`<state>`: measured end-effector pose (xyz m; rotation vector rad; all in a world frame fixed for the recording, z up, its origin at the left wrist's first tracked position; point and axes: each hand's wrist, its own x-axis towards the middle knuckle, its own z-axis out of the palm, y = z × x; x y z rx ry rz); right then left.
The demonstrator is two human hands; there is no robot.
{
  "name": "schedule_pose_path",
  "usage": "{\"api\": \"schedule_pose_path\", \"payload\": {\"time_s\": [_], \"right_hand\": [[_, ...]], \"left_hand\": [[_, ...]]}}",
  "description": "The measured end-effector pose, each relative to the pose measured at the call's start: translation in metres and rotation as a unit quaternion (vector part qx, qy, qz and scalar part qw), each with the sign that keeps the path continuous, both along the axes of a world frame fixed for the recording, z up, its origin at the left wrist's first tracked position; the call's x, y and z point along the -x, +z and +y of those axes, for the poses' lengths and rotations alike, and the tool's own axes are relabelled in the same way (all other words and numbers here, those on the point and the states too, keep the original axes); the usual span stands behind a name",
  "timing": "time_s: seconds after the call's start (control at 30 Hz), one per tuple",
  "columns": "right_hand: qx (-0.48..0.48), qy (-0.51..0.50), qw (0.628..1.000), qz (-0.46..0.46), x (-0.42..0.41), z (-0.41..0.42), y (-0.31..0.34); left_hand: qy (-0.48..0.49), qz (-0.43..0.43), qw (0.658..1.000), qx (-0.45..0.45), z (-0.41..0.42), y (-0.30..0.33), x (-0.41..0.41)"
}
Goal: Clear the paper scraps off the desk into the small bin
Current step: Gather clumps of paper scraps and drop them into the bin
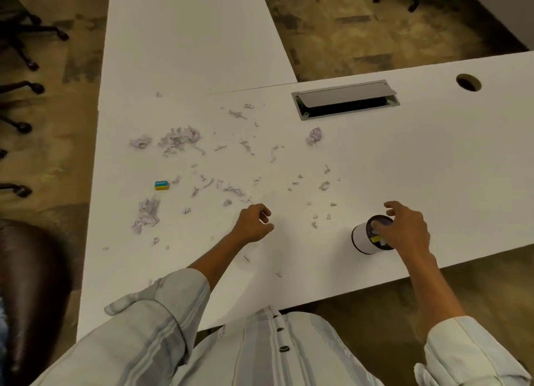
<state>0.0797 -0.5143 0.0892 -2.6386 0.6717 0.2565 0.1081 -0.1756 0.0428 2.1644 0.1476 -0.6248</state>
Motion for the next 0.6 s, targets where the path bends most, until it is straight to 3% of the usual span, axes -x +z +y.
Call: {"api": "schedule_pose_path", "payload": {"time_s": [0.13, 0.27, 0.47, 0.6], "right_hand": [[-0.02, 0.057, 0.996, -0.07, -0.018, 0.043, -0.005], [-0.129, 0.076, 0.986, -0.078, -0.04, 0.09, -0.027], [-0.098, 0.068, 0.99, 0.079, -0.062, 0.117, -0.081], [-0.063, 0.013, 0.994, 0.093, -0.064, 0.105, -0.103]], "left_hand": [[0.051, -0.021, 0.997, -0.047, 0.049, -0.003, -0.004], [0.127, -0.046, 0.984, -0.12, 0.105, -0.004, -0.003], [0.185, -0.014, 0.95, -0.251, 0.198, -0.011, 0.011], [0.137, 0.051, 0.94, -0.307, 0.247, -0.019, 0.014]]}}
